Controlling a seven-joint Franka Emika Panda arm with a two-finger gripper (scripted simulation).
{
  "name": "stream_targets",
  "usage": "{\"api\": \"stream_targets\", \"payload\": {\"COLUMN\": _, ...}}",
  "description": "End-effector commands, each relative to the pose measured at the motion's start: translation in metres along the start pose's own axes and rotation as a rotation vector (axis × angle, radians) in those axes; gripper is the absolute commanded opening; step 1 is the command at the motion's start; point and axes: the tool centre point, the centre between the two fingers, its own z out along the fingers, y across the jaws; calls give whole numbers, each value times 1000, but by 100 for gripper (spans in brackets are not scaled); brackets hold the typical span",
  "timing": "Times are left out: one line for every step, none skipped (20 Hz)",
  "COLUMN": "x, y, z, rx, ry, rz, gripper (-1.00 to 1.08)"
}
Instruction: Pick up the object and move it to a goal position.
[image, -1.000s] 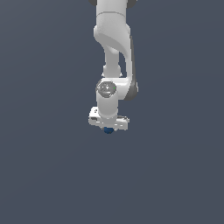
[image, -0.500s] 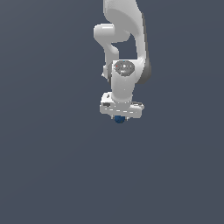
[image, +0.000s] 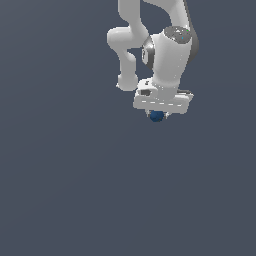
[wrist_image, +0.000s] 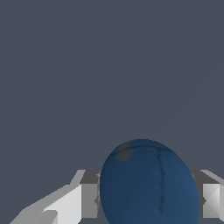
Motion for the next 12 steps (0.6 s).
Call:
{"api": "stream_targets", "payload": {"x": -12, "y": -18, "z": -24, "rx": -1, "ry": 1, "rz": 1, "gripper": -100}}
{"api": "stream_targets", "payload": {"x": -16, "y": -26, "z": -34, "rx": -1, "ry": 1, "rz": 1, "gripper": -100}}
{"api": "stream_targets", "payload": {"x": -20, "y": -33, "z": -43, "rx": -1, "ry": 1, "rz": 1, "gripper": -100}}
{"api": "stream_targets", "payload": {"x": -24, "y": -40, "z": -52, "rx": -1, "ry": 1, "rz": 1, "gripper": -100}}
{"api": "stream_targets", "payload": {"x": -28, "y": -46, "z": -60, "rx": -1, "ry": 1, "rz": 1, "gripper": -100}}
{"api": "stream_targets", "payload": {"x": -32, "y": -53, "z": -69, "rx": -1, "ry": 1, "rz": 1, "gripper": -100}}
{"api": "stream_targets", "payload": {"x": -35, "y": -59, "z": -77, "rx": -1, "ry": 1, "rz": 1, "gripper": -100}}
{"api": "stream_targets", "payload": {"x": -39, "y": -65, "z": -84, "rx": -1, "ry": 1, "rz": 0, "gripper": -100}}
{"api": "stream_targets", "payload": {"x": -42, "y": -71, "z": -91, "rx": -1, "ry": 1, "rz": 0, "gripper": -100}}
{"api": "stream_targets", "payload": {"x": -44, "y": -76, "z": -98, "rx": 0, "ry": 0, "rz": 0, "gripper": -100}}
{"api": "stream_targets", "payload": {"x": -47, "y": -81, "z": -104, "rx": 0, "ry": 0, "rz": 0, "gripper": -100}}
{"api": "stream_targets", "payload": {"x": -49, "y": -86, "z": -110, "rx": 0, "ry": 0, "rz": 0, "gripper": -100}}
